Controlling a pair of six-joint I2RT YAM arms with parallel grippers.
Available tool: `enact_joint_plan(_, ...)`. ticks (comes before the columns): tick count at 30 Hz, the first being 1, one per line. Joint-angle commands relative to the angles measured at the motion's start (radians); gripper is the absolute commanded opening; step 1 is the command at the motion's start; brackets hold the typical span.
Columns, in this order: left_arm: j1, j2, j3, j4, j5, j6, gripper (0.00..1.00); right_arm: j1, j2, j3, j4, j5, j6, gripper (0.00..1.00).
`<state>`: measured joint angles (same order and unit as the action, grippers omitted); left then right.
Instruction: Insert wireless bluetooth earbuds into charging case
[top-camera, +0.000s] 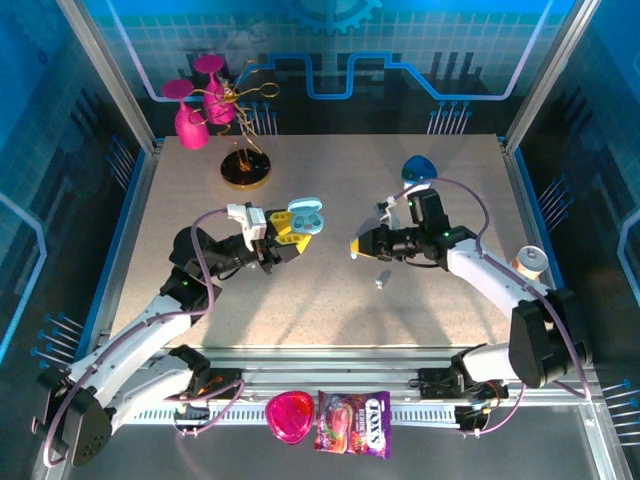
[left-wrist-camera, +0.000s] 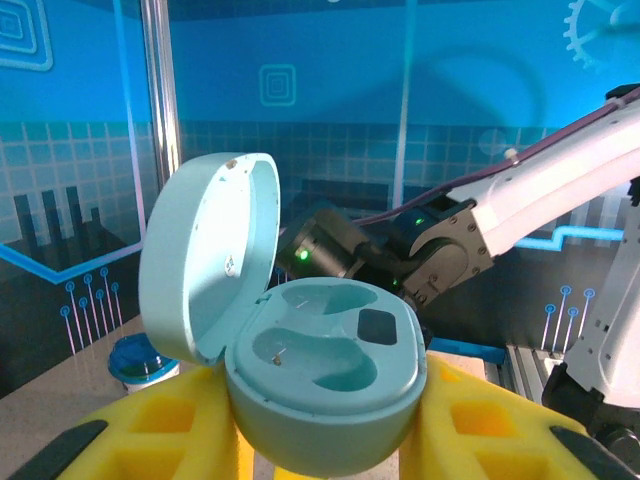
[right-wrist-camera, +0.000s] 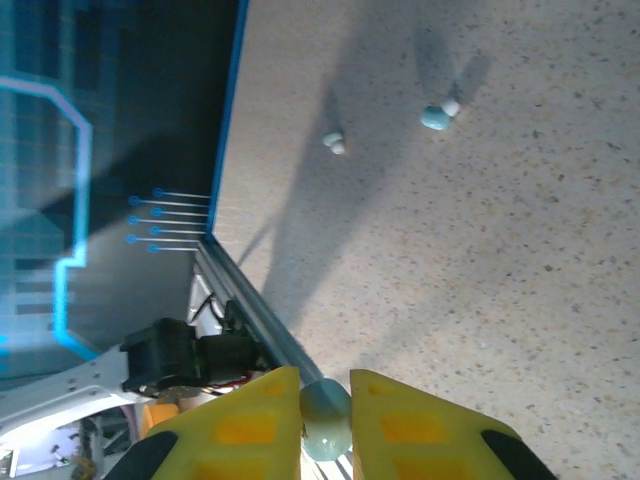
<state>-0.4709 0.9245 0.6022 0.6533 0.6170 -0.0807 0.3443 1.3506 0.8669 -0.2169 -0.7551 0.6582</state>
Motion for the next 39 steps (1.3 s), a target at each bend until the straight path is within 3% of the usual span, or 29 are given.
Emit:
enact_joint_plan(1,0.003,0.011,-0.013,0.044,0.012,-0.028,0.31,-0.020,-0.059,-0.007,0.042,-0.093,0.060,0.15)
enact_joint_plan(8,0.003,0.052,-0.023,0.069,0.032,-0.048,0.31,-0.023,-0.150,0.007,0.010,-0.131,0.094,0.15)
enact_joint_plan(17,0.003,0.156,-0.022,0.152,0.082,-0.060,0.31,0.007,-0.235,0.149,-0.094,-0.096,0.050,0.15)
enact_joint_plan(28,0.004,0.231,-0.060,0.310,0.143,-0.067,0.31,0.156,-0.220,0.313,-0.118,-0.009,0.008,0.14)
enact_joint_plan(39,0.003,0.230,-0.064,0.332,0.171,-0.081,0.31,0.210,-0.170,0.377,-0.149,0.034,-0.031,0.14)
